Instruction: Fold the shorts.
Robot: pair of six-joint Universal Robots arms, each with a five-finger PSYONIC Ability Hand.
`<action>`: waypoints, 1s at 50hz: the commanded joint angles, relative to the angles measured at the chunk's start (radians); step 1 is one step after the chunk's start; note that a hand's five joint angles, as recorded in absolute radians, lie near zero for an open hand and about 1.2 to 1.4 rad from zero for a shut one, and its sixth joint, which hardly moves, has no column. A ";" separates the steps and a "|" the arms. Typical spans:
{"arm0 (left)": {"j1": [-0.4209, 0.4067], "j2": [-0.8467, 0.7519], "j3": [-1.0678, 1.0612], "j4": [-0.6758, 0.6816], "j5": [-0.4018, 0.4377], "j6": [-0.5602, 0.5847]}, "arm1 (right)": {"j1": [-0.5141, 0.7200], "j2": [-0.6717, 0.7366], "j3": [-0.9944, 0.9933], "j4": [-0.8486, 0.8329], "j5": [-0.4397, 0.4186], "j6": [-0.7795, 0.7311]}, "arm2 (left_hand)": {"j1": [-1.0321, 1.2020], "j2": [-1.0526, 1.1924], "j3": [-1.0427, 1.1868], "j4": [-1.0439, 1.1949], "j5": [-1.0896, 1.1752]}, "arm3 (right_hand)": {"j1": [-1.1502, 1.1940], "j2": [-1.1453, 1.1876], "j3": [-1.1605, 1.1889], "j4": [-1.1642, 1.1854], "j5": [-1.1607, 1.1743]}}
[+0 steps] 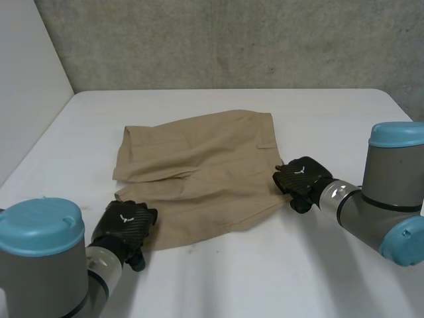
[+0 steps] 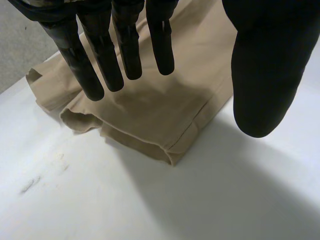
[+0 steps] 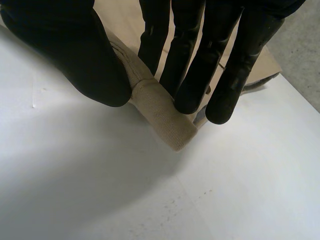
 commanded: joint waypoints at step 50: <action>0.061 0.238 0.011 -0.437 0.035 0.139 | -0.033 -0.208 0.043 0.565 0.013 -0.297 | 0.913 0.915 0.915 0.929 0.932 | 0.484 0.222 0.213 0.206 0.232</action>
